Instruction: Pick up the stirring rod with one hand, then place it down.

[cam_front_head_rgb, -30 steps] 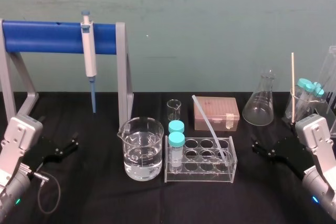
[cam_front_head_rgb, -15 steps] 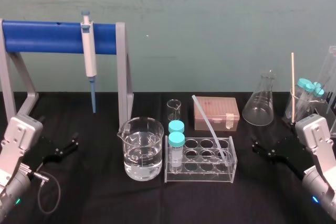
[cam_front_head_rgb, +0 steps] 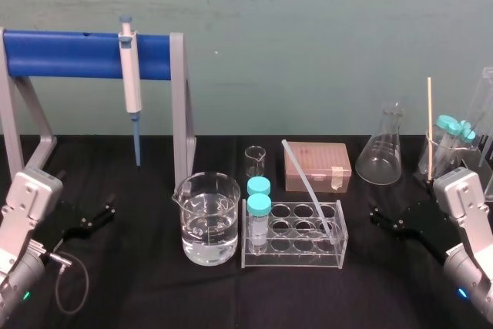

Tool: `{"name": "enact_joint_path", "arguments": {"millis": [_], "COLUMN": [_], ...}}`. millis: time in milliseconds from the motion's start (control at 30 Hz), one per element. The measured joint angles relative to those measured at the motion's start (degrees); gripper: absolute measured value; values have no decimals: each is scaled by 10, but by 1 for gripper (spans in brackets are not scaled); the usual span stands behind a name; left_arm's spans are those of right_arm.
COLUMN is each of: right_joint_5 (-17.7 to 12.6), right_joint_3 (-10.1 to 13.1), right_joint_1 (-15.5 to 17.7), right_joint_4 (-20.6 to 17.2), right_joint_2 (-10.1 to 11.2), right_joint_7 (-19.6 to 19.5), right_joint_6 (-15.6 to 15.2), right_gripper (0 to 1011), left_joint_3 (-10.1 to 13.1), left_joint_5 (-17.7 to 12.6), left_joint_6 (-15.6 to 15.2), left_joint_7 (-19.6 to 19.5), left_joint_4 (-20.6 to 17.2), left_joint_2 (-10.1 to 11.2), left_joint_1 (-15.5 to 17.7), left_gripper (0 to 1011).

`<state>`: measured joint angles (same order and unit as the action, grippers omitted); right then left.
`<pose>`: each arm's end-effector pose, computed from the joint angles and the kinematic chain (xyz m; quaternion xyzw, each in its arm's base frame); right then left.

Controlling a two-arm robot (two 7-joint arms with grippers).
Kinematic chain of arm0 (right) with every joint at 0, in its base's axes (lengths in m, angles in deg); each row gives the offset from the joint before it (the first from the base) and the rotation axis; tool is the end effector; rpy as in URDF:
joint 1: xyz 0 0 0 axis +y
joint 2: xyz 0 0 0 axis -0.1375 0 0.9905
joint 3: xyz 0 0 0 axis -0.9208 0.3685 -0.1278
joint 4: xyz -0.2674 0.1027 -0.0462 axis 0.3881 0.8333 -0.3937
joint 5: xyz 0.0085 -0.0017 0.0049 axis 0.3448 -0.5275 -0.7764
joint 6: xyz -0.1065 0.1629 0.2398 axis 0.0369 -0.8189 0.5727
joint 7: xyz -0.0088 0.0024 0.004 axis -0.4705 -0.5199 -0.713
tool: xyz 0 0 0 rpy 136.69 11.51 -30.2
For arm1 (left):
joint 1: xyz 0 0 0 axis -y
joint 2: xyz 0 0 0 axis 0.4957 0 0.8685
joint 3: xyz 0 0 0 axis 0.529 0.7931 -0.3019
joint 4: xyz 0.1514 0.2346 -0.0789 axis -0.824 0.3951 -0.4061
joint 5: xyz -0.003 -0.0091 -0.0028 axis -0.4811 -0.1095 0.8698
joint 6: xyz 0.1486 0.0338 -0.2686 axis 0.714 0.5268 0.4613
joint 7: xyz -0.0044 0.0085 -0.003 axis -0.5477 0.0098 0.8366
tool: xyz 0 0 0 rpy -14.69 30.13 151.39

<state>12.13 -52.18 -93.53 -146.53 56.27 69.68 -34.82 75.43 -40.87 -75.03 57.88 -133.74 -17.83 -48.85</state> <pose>0.3581 -0.0827 -0.3021 -0.1415 -0.1325 -0.5799 0.7913 0.3581 0.0827 -0.3023 0.1415 -0.1324 0.5800 0.7912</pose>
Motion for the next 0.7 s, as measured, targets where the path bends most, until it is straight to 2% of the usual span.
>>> {"name": "enact_joint_path", "arguments": {"millis": [467, 700], "right_joint_5": [0, 21], "right_joint_3": [0, 5], "right_joint_1": [0, -11], "right_joint_4": [0, -6], "right_joint_2": [0, -4], "right_joint_7": [0, 10], "right_joint_6": [0, 12], "right_gripper": [1003, 1003], "left_joint_3": [0, 0], "left_joint_5": [0, 0], "left_joint_6": [0, 0], "left_joint_7": [0, 0], "left_joint_4": [0, 0], "left_joint_2": [0, 0], "left_joint_1": [0, 0], "left_gripper": [1000, 1000]}}
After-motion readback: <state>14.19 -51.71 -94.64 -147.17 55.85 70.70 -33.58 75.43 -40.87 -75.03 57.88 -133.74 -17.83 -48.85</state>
